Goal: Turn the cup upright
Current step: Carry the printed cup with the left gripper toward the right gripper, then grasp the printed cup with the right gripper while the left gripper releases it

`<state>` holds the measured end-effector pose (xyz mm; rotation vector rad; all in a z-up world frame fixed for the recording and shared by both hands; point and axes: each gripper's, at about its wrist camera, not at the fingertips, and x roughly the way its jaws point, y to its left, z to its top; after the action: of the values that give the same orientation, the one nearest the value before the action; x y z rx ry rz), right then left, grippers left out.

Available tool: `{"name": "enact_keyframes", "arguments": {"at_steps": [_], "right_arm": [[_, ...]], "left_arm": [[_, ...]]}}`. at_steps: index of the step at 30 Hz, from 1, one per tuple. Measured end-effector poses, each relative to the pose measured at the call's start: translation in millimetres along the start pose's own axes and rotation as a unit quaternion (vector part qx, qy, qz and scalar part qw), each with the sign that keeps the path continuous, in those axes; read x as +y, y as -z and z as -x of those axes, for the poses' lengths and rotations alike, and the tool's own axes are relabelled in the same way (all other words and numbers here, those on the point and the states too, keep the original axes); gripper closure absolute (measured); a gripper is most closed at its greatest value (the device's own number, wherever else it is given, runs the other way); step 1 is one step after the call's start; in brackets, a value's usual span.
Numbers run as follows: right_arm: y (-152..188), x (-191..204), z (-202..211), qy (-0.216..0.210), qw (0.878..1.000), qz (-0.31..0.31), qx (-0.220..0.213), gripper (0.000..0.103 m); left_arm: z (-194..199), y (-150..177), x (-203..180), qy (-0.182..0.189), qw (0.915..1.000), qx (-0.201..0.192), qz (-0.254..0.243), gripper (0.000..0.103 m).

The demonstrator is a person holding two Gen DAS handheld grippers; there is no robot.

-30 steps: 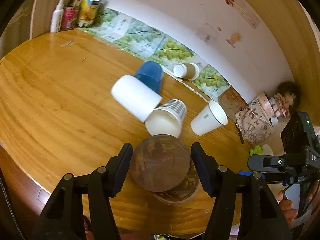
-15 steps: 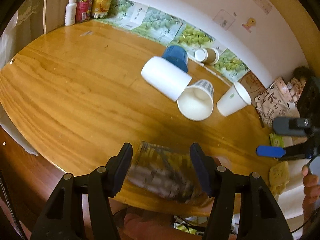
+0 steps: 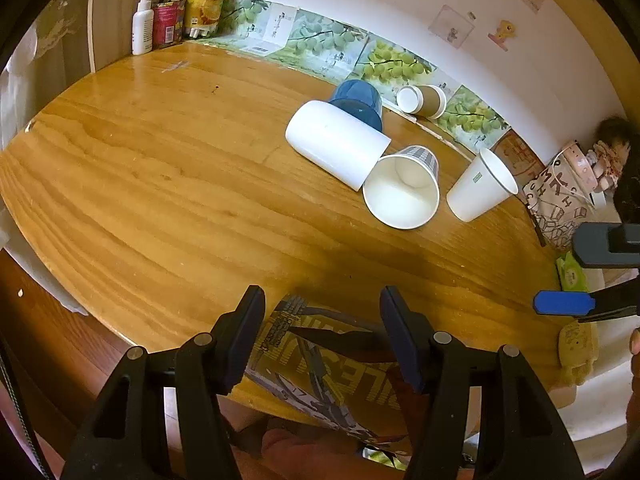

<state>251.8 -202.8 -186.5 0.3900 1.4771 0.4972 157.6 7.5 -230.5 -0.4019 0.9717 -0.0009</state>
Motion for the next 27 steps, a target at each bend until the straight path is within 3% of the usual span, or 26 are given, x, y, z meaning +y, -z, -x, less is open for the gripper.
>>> {"name": "enact_keyframes", "arguments": {"at_steps": [16, 22, 27], "right_arm": [[15.3, -14.3, -6.5, -0.026, 0.998, -0.038, 0.032, 0.001], [32.2, -19.6, -14.1, -0.042, 0.994, -0.094, 0.033, 0.001], [52.1, -24.0, -21.0, -0.060, 0.983, -0.174, 0.022, 0.001]], "left_arm": [[-9.4, -24.1, -6.0, -0.015, 0.9990, -0.002, -0.041, 0.039], [-14.8, -32.5, -7.2, 0.000, 0.9962, 0.014, -0.086, 0.039], [-16.9, -37.8, -6.1, 0.023, 0.9897, 0.039, -0.136, 0.039]]}}
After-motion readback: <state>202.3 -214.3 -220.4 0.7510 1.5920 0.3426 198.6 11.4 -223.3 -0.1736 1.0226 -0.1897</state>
